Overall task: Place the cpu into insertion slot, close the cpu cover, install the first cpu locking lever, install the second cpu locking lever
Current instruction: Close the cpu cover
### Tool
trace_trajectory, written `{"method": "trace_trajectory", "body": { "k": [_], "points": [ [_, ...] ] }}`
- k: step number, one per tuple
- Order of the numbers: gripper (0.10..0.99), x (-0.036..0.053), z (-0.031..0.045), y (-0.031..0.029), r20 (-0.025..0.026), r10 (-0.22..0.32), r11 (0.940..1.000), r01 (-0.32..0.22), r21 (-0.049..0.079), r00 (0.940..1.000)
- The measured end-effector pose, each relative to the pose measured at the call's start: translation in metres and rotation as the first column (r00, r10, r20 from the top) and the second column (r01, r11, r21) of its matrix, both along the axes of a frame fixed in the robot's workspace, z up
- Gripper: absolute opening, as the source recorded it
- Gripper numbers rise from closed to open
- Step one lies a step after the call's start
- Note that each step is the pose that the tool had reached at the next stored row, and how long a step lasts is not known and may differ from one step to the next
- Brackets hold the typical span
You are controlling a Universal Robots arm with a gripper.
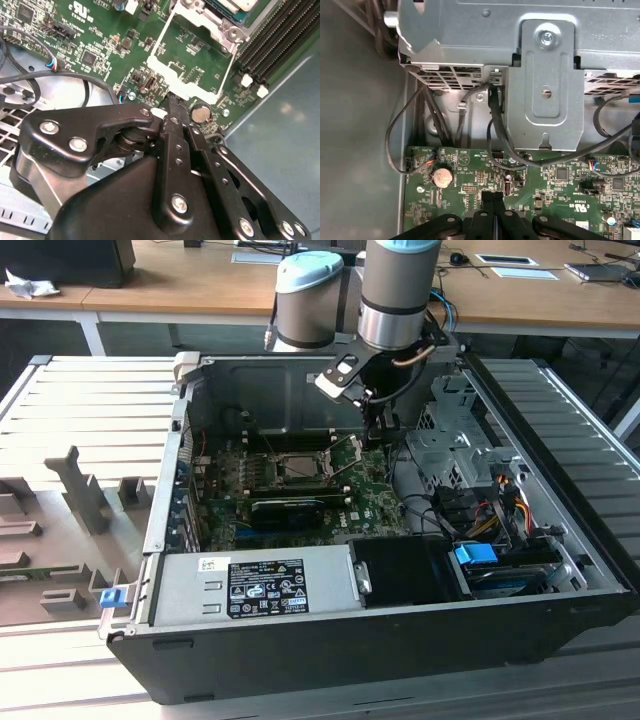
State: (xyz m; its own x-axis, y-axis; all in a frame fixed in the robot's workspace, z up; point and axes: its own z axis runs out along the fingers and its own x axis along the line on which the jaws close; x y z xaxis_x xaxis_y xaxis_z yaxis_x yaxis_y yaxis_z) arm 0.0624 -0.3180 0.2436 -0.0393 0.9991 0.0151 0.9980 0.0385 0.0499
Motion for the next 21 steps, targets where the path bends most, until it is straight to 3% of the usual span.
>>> {"method": "trace_trajectory", "body": {
  "k": [9,21],
  "points": [
    [0.106,-0.0009,-0.0005,-0.0010,-0.0013,0.001,1.0000,-0.001,0.001,1.0000],
    [0.106,-0.0183,0.0000,-0.0010,-0.0013,0.002,1.0000,-0.002,0.000,1.0000]
  ]
}}
